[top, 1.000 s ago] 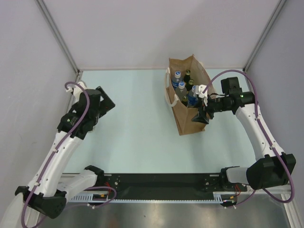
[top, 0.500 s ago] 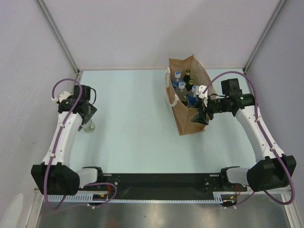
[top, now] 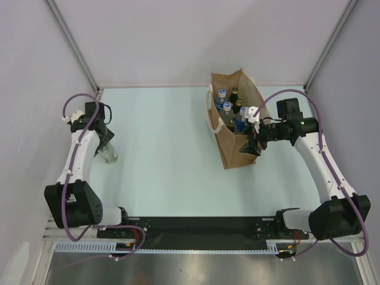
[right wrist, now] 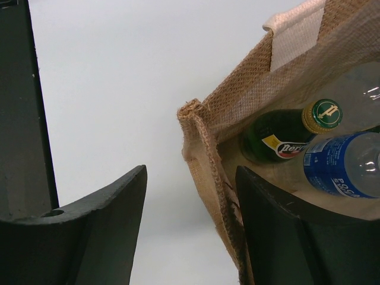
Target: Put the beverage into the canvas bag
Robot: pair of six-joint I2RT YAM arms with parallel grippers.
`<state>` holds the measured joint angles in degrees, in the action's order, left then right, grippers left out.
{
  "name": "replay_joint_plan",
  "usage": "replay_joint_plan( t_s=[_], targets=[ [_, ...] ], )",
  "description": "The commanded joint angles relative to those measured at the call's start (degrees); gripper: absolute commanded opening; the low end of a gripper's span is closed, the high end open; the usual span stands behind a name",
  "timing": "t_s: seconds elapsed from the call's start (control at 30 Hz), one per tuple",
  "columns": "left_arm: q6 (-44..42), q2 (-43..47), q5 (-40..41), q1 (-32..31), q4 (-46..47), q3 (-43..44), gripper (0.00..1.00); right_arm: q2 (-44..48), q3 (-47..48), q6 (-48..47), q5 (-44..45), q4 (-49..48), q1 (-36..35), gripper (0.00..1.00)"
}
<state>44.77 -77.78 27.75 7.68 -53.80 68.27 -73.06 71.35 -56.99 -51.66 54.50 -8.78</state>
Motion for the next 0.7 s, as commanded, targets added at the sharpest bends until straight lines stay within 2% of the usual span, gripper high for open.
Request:
replay_joint_plan(
  t_s=[0.0, 0.33, 0.47, 0.67],
  targets=[
    [-4.6, -1.23, -2.7, 0.58, 4.58, 2.04, 0.7, 1.25, 0.19, 0.74, 0.24, -0.89, 0.43, 0.67],
    [-9.26, -3.08, -5.25, 3.21, 9.42, 1.69, 0.69, 0.9, 0.37, 0.74, 0.15, -0.89, 0.43, 0.67],
    [-11.28, -3.87, -5.25, 3.74, 10.73, 1.78, 0.58, 0.9, 0.37, 0.74, 0.33, -0.97, 0.43, 0.67],
    [-14.0, -3.79, -6.21, 3.92, 12.14, 1.6, 0.5, 0.63, 0.46, 0.57, 0.24, -0.89, 0.43, 0.67]
  ],
)
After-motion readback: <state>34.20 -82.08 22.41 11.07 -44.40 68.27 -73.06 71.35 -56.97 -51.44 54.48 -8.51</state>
